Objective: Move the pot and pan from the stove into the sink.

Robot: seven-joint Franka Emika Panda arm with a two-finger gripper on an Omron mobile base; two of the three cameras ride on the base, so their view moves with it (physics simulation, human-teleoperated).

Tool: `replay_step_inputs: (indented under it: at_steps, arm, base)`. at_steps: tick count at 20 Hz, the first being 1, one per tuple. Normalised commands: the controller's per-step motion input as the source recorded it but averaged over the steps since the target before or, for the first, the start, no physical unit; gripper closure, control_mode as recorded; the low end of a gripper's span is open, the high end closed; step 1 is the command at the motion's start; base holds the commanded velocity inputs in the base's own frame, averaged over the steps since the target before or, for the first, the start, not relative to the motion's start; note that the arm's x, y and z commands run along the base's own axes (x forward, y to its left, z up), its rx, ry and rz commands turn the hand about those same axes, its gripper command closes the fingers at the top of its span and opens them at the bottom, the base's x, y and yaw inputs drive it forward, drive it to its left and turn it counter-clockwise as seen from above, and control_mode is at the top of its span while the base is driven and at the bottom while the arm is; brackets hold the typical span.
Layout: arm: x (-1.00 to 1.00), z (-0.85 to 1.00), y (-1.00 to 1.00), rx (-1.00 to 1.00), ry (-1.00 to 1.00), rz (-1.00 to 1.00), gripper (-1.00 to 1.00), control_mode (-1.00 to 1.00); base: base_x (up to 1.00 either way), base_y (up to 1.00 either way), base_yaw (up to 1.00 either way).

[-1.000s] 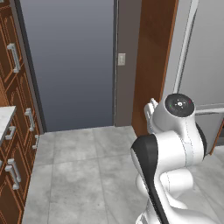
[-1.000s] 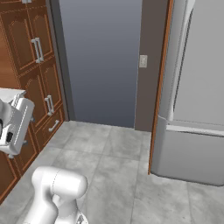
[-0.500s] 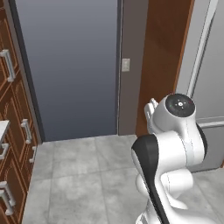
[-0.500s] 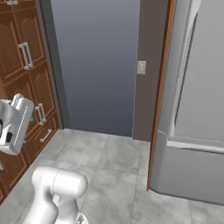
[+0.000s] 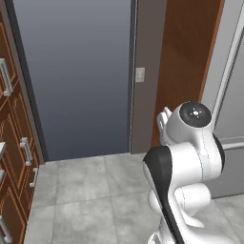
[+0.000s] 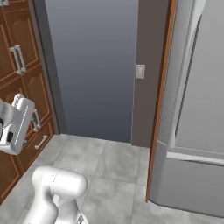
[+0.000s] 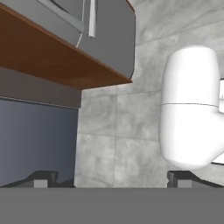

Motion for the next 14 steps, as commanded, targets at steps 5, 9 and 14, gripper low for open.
replay_step_inputs:
  at_steps: [5,9,14]
  arm:
    - [0.00,0.00,0.00,0.00,0.00,0.00,-1.00,1.00]
    - [0.00,0.00,0.00,0.00,0.00,0.00,-1.00,1.00]
    - [0.00,0.00,0.00,0.00,0.00,0.00,-1.00,1.00]
  base:
    - [0.00,-0.56,0.00]
    - [0.00,-0.88,0.00]
    - [0.01,-0.93,0.00]
